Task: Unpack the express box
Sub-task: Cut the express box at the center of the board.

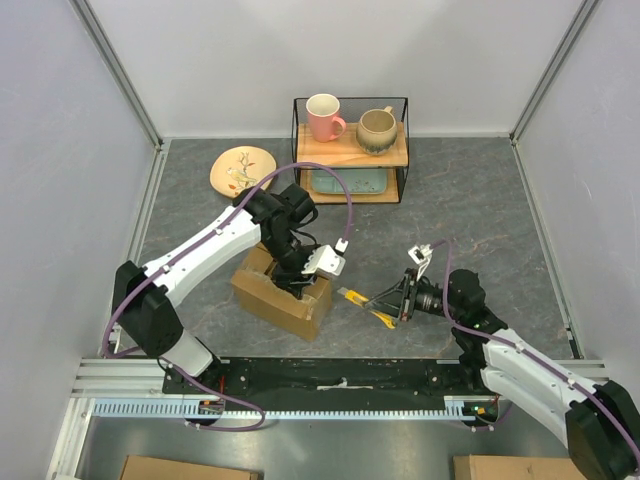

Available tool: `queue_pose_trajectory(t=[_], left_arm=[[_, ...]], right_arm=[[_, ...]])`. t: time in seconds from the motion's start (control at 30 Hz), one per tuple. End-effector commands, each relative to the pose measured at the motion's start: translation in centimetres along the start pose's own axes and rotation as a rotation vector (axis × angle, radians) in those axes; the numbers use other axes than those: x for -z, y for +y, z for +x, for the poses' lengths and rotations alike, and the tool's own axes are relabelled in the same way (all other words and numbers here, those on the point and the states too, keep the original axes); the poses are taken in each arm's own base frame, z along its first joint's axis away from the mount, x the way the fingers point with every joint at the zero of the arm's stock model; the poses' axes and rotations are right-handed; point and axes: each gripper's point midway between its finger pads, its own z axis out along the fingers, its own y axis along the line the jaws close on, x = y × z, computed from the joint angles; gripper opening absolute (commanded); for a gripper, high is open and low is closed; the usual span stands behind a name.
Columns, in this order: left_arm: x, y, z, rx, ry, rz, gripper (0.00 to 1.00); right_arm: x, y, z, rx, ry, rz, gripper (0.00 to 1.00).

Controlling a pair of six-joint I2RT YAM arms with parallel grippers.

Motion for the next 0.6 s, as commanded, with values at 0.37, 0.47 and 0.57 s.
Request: queue_pose_trajectory(t=[0.37,0.47,0.57], left_arm=[[-0.3,-5.0,0.6,0.109,-0.009,0.207,0.55],[-0.8,-5.0,1.1,0.108,0.003,0.223,0.49],[-1.1,-4.8,1.2,0.114,0.005,0.238,0.39]], right_arm=[[-2.4,2.9,1.3,0.197,0.085,-0.009,0.0],[-2.7,3.2,0.9,0.193,0.071,-0.021,0.0],[-3.0,3.5,0.5,0.185,0.055,-0.039,0.0]])
